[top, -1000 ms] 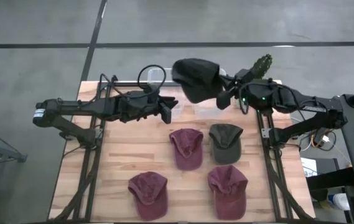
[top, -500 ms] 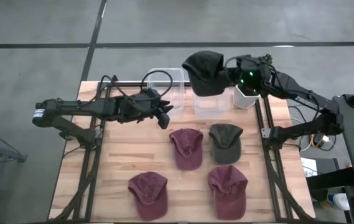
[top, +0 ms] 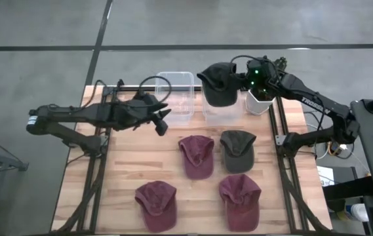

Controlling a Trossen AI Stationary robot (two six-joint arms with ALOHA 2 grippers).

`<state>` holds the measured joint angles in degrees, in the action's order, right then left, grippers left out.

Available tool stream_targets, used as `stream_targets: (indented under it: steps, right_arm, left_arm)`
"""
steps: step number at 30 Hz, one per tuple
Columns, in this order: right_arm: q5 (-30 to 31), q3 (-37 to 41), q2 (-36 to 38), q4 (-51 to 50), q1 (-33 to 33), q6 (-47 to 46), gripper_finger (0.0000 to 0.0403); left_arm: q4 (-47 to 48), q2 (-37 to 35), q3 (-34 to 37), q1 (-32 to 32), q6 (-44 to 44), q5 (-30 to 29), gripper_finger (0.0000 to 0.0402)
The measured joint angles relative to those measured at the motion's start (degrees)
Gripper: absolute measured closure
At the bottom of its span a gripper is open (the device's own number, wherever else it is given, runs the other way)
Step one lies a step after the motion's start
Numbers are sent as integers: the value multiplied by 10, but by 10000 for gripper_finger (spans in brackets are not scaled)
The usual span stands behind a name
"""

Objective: Pick & Place hat
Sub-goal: Put the left black cap into the right transparent bin

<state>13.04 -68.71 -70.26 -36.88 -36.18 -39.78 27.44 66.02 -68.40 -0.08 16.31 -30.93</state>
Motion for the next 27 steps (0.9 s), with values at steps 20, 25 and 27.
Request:
stream_targets:
  steps: [20,25,27]
  right_arm:
    - [-15,100,0,49,0,-43,394]
    - [-15,88,0,41,3,-41,394]
    - [-16,87,0,41,4,-41,394]
  left_arm:
    - [-202,-293,353,-1,45,19,291]
    - [-207,-298,370,-1,59,19,291]
    - [-212,-296,370,-1,59,19,291]
